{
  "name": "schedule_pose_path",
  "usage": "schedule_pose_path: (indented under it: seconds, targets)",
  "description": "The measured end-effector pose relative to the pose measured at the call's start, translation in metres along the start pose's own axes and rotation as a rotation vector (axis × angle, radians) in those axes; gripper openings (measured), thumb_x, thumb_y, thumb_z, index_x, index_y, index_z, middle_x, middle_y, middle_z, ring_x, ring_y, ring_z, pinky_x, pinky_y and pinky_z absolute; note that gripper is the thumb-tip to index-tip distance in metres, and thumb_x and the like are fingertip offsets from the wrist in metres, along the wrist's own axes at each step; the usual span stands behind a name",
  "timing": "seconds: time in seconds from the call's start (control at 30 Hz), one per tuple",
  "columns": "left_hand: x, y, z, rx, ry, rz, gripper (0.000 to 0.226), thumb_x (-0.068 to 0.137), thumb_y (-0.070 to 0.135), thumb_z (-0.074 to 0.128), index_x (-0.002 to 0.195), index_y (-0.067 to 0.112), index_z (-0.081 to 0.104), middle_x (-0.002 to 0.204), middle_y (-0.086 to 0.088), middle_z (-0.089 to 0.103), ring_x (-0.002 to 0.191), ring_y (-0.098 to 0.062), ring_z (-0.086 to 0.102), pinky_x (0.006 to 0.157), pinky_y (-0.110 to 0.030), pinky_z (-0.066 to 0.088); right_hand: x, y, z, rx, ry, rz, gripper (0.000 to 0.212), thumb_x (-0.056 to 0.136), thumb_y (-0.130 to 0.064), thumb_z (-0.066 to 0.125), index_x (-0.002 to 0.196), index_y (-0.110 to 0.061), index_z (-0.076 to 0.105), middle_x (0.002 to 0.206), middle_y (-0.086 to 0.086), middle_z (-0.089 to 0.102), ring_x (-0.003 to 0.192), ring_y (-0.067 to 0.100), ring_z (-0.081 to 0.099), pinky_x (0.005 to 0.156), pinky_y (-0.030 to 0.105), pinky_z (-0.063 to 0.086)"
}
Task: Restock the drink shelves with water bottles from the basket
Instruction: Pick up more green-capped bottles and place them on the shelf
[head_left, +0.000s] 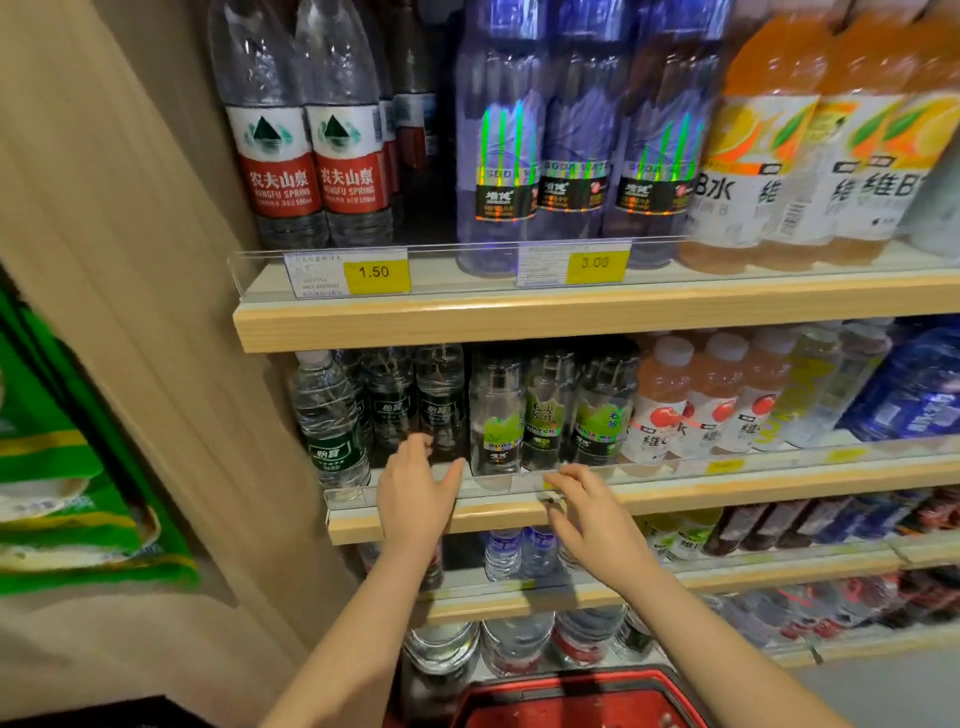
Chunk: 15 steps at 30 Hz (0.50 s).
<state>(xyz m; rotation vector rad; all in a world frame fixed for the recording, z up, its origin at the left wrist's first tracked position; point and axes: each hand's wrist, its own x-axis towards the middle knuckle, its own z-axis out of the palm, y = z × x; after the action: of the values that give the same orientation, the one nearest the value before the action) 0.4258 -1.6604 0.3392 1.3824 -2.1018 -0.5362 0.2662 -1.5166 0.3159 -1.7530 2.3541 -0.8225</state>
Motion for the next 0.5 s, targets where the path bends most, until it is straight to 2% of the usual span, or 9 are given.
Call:
schedule_pose_path:
  seconds: [0.1,0.17,0.2,0.27,0.37,0.5]
  targets:
    - [-0.041,0.007,-0.011,-0.017,0.008,0.127,0.033,0.084,0.035,0.062,0.108,0.014,0.056,0.1,-0.002,0.061,0.095,-0.024,0.058,0.077,-0.037,0.046,-0.041,0.01,-0.039,0.005,-0.035,0.069,0.041,0.092,-0.026,0.051,0.132,-0.02,0.046,0.128,-0.004,0.044,0.095,0.011,0.056,0.083,0.028,0.049]
    - [-0.071,0.019,-0.008,-0.019,-0.054,0.214,0.029,0.083,0.033,0.065,0.103,0.013,0.059,0.093,-0.002,0.063,0.09,-0.024,0.06,0.074,-0.035,0.046,-0.076,0.021,-0.068,-0.003,-0.053,0.137,0.041,0.093,-0.028,0.05,0.133,-0.021,0.044,0.126,-0.004,0.044,0.073,0.005,0.053,0.079,0.031,0.047]
    - [-0.084,0.022,-0.004,0.006,-0.096,0.247,0.03,0.082,0.033,0.065,0.103,0.012,0.06,0.093,-0.002,0.064,0.09,-0.024,0.06,0.074,-0.035,0.046,-0.09,0.026,-0.078,-0.001,-0.064,0.173,0.041,0.093,-0.028,0.049,0.133,-0.021,0.043,0.126,-0.003,0.044,0.07,0.005,0.05,0.075,0.031,0.044]
    - [-0.111,0.038,0.012,0.079,-0.22,0.344,0.033,0.082,0.037,0.064,0.105,0.013,0.06,0.096,-0.004,0.065,0.094,-0.026,0.06,0.075,-0.036,0.048,-0.126,0.042,-0.099,-0.005,-0.074,0.252,0.039,0.093,-0.028,0.049,0.132,-0.021,0.045,0.125,-0.001,0.046,0.084,0.013,0.055,0.075,0.033,0.045]
    - [-0.159,0.088,0.041,0.071,-0.412,0.489,0.035,0.084,0.037,0.062,0.109,0.013,0.057,0.104,-0.006,0.062,0.101,-0.027,0.057,0.081,-0.038,0.046,-0.2,0.075,-0.13,-0.017,-0.084,0.422,0.039,0.091,-0.026,0.05,0.129,-0.021,0.047,0.126,0.004,0.048,0.11,0.025,0.054,0.085,0.041,0.048]
    - [-0.222,0.17,0.09,-0.007,-0.583,0.613,0.037,0.083,0.034,0.061,0.113,0.013,0.057,0.108,-0.008,0.061,0.105,-0.027,0.057,0.084,-0.038,0.046,-0.291,0.12,-0.174,0.002,-0.062,0.634,0.043,0.091,-0.019,0.052,0.133,-0.015,0.045,0.134,0.011,0.044,0.122,0.028,0.046,0.095,0.031,0.036]
